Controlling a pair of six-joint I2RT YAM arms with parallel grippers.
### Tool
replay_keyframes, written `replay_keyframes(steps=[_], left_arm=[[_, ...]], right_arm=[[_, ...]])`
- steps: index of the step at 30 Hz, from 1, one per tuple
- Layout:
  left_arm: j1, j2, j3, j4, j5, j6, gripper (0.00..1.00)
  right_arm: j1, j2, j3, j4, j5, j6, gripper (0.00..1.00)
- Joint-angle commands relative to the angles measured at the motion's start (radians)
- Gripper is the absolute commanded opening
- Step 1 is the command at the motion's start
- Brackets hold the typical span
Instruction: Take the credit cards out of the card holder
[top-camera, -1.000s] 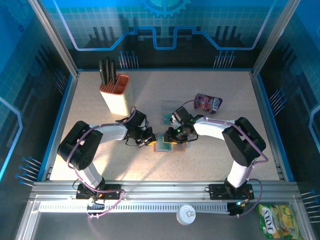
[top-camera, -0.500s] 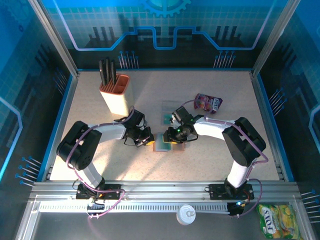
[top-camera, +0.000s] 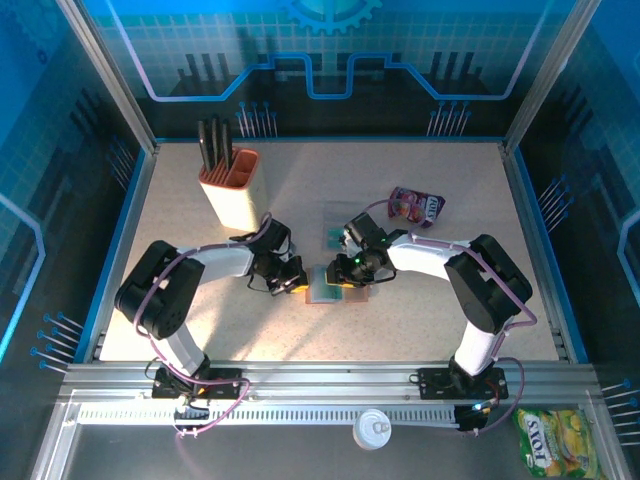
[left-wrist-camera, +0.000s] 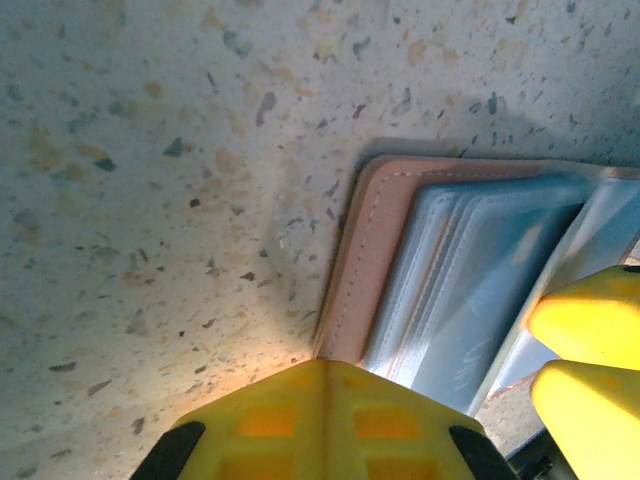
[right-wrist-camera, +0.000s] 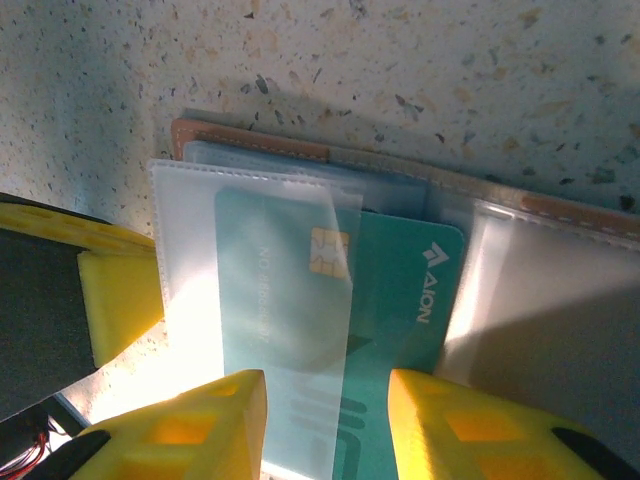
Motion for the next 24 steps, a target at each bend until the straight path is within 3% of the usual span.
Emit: replay_keyframes(steps=[1, 8, 19, 24], left_arm=[[0.015, 0.002, 0.012, -0.096, -0.053, 0.044, 0.0], [0.02, -0.031, 0.038, -0.133, -0.083, 0.055, 0.0], [0.017, -0.12, 0.088, -0.13, -0.031, 0.034, 0.0], [-0.035, -0.07, 0.16, -0.162, 0.007, 0.044, 0.0]], right_arm=[[-0.008, -0.035, 0.008, -0.019, 0.006, 0.01, 0.39], [-0.008, -0.046, -0.008, 0.023, -0.019, 0.022, 0.39], [-0.015, -0.037, -0.021, 0.033, -0.025, 0.028, 0.39], [-0.021, -0.035, -0.035, 0.042, -0.018, 0.037, 0.39]])
